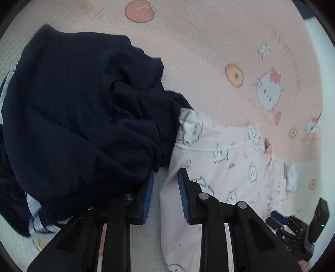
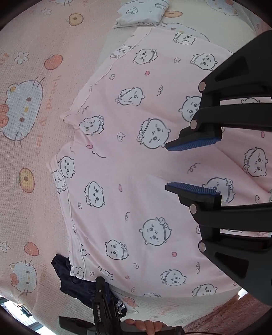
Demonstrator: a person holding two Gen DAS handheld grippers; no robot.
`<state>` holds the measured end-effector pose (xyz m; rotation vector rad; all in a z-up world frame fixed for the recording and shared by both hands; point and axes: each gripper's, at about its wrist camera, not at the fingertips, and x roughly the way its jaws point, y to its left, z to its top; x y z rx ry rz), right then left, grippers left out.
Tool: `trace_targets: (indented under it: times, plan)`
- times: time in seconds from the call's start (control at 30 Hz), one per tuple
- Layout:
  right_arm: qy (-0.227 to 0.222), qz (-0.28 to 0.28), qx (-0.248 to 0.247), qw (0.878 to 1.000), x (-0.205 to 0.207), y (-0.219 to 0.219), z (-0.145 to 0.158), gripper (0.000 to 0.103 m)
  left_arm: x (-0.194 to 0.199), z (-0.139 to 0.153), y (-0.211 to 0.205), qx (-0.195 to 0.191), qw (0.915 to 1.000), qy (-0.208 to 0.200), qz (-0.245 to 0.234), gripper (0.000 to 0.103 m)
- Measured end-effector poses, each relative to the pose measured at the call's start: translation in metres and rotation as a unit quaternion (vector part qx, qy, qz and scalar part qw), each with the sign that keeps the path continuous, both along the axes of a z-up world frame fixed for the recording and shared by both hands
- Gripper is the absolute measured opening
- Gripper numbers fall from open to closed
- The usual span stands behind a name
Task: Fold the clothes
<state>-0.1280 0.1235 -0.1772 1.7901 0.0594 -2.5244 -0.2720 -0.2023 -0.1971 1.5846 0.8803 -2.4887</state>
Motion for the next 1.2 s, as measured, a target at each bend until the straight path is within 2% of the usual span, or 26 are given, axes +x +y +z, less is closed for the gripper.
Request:
trace_targets:
  times: [0.03, 0.1, 0.13, 0.2, 0.23, 0.3, 0.4, 0.57, 0.6, 0.67, 0.73, 0.77, 0.8, 0.83, 0.87, 0.9, 0.93, 0.97, 1.03, 1.13, 1.17, 1.2]
  plan:
    - [-0.003, 0.003, 0.000, 1.000, -0.002, -0.002, -0.001, 0.032, 0.001, 0.005, -0.014, -0.024, 0.9994, 0.002, 0.026, 0.026]
    - [-0.010, 0.006, -0.004, 1.000, -0.007, -0.004, -0.005, 0.032, 0.003, 0.017, -0.044, -0.092, 0.9926, -0.001, 0.079, 0.026]
    - [-0.013, 0.008, -0.007, 1.000, -0.010, -0.005, -0.007, 0.032, 0.004, 0.018, -0.059, -0.078, 0.9923, -0.004, 0.097, 0.026]
    - [-0.015, 0.008, -0.002, 1.000, -0.017, -0.007, -0.010, 0.032, 0.010, 0.020, -0.070, 0.038, 0.9951, 0.024, 0.088, 0.027]
    - [-0.012, 0.006, -0.004, 1.000, -0.021, -0.009, -0.010, 0.032, 0.012, 0.024, -0.068, 0.072, 0.9938, 0.038, 0.075, 0.030]
    - [-0.003, 0.002, -0.014, 1.000, -0.030, -0.012, -0.007, 0.032, 0.009, 0.034, -0.044, 0.045, 0.9980, 0.033, 0.029, 0.045]
    - [0.001, 0.000, -0.019, 1.000, -0.044, -0.021, -0.006, 0.032, -0.002, 0.040, -0.001, 0.004, 0.9989, 0.011, -0.045, 0.045]
    - [-0.005, 0.010, -0.022, 1.000, -0.055, -0.038, -0.007, 0.032, -0.015, 0.033, 0.068, -0.029, 0.9874, -0.005, -0.156, 0.045]
    - [-0.007, 0.017, -0.021, 1.000, -0.054, -0.042, -0.008, 0.032, -0.017, 0.027, 0.082, -0.048, 0.9826, -0.012, -0.179, 0.045]
    - [-0.009, 0.030, -0.019, 0.999, -0.053, -0.050, -0.010, 0.033, -0.019, 0.014, 0.107, -0.117, 0.9690, -0.026, -0.216, 0.045]
    - [-0.007, 0.034, 0.047, 0.998, -0.052, -0.054, -0.019, 0.033, -0.017, 0.009, 0.119, -0.204, 0.9519, -0.030, -0.226, 0.044]
    - [0.001, 0.022, 0.093, 0.995, -0.053, -0.050, -0.022, 0.033, -0.017, 0.011, 0.117, -0.250, 0.9460, -0.043, -0.202, 0.044]
    - [0.012, -0.002, 0.112, 0.994, -0.054, -0.040, -0.020, 0.033, -0.017, 0.013, 0.110, -0.288, 0.9415, -0.056, -0.165, 0.045]
    - [0.022, -0.028, 0.114, 0.993, -0.056, -0.027, -0.017, 0.033, -0.016, 0.016, 0.103, -0.308, 0.9403, -0.059, -0.133, 0.045]
    - [0.020, -0.049, 0.094, 0.994, -0.058, -0.015, -0.016, 0.033, -0.015, 0.018, 0.097, -0.297, 0.9451, -0.053, -0.125, 0.045]
    - [0.012, -0.068, 0.064, 0.996, -0.060, -0.003, -0.015, 0.033, -0.014, 0.022, 0.096, -0.264, 0.9530, -0.041, -0.143, 0.045]
    - [0.006, -0.058, 0.047, 0.997, -0.060, -0.003, -0.015, 0.033, -0.017, 0.024, 0.105, -0.229, 0.9581, -0.025, -0.171, 0.045]
    - [0.002, -0.033, 0.038, 0.999, -0.060, -0.010, -0.015, 0.033, -0.018, 0.026, 0.115, -0.206, 0.9585, -0.010, -0.196, 0.045]
    - [-0.007, 0.015, 0.020, 1.000, -0.061, -0.023, -0.016, 0.034, -0.015, 0.029, 0.130, -0.180, 0.9533, 0.013, -0.242, 0.045]
    - [-0.021, 0.088, -0.008, 0.996, -0.061, -0.043, -0.017, 0.035, -0.018, 0.013, 0.147, -0.209, 0.9399, 0.009, -0.270, 0.045]
    - [-0.023, 0.103, 0.002, 0.994, -0.064, -0.047, -0.019, 0.035, -0.021, 0.012, 0.147, -0.221, 0.9379, 0.009, -0.267, 0.047]
    - [-0.024, 0.113, 0.023, 0.993, -0.068, -0.051, -0.021, 0.037, -0.027, 0.015, 0.138, -0.229, 0.9423, 0.007, -0.244, 0.047]
